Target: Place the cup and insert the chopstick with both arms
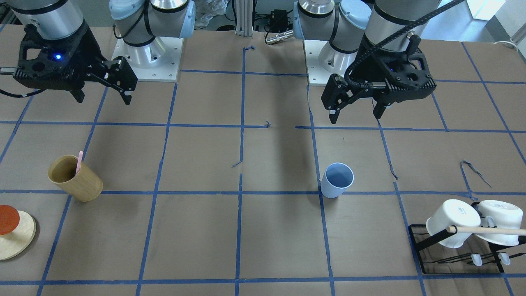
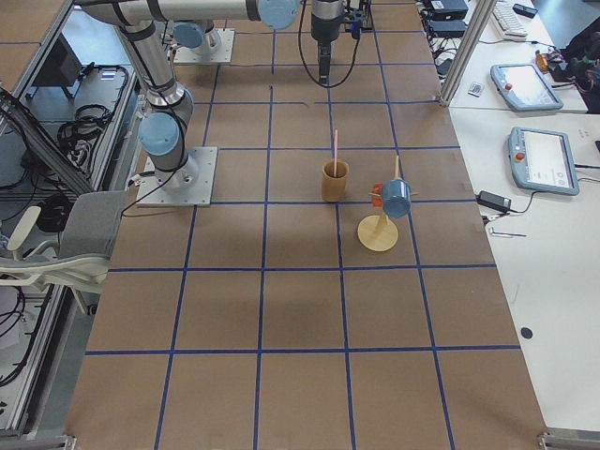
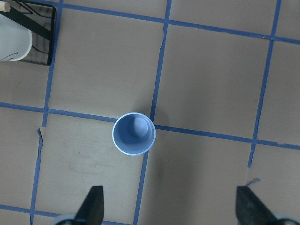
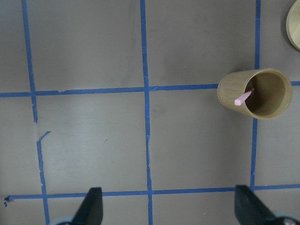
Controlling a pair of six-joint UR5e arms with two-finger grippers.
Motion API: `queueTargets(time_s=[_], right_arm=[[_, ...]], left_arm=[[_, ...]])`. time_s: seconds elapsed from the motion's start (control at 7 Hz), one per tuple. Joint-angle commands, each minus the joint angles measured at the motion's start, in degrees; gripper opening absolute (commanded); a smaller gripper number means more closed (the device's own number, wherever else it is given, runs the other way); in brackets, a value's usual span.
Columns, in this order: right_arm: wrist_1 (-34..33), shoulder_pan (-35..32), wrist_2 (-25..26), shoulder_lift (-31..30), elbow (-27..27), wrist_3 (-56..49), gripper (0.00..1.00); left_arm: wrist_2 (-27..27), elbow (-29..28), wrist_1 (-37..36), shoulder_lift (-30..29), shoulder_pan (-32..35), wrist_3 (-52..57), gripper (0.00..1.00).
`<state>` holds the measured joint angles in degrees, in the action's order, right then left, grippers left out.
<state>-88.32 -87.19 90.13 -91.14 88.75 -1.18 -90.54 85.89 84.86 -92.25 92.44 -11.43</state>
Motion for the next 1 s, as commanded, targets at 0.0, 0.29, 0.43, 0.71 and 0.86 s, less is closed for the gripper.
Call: queueTargets(time_s=[0.0,0.29,0.43,0.71,0.86], right_arm=[[-0.09,0.0,-0.21,0.09,-0.07,0.13,1.0],[-0.1,0.0,-0.12,0.09,-0.07,0.39,1.0],[-0.1,0.0,-0.04,0.09,-0.07,0.39,1.0],[-0.27,0.0,-0.04,0.26,-0.07,-0.05,1.0],[-0.36,0.0,-0.04,0.26,-0.07,0.04,1.0]], left_arm=[[-0.16,-0.02,-0.05,0.05,0.02,0.09,1.0],[-0.43,-0.02,0.21,0.31,0.02,0.09,1.0],[-0.43,-0.11,0.21,0.49,0.11,1.4,1.0],[-0.51,-0.02,0.13,0.49,0.02,2.82,1.0],[-0.51,-0.02,0.13,0.49,0.02,2.91,1.0]])
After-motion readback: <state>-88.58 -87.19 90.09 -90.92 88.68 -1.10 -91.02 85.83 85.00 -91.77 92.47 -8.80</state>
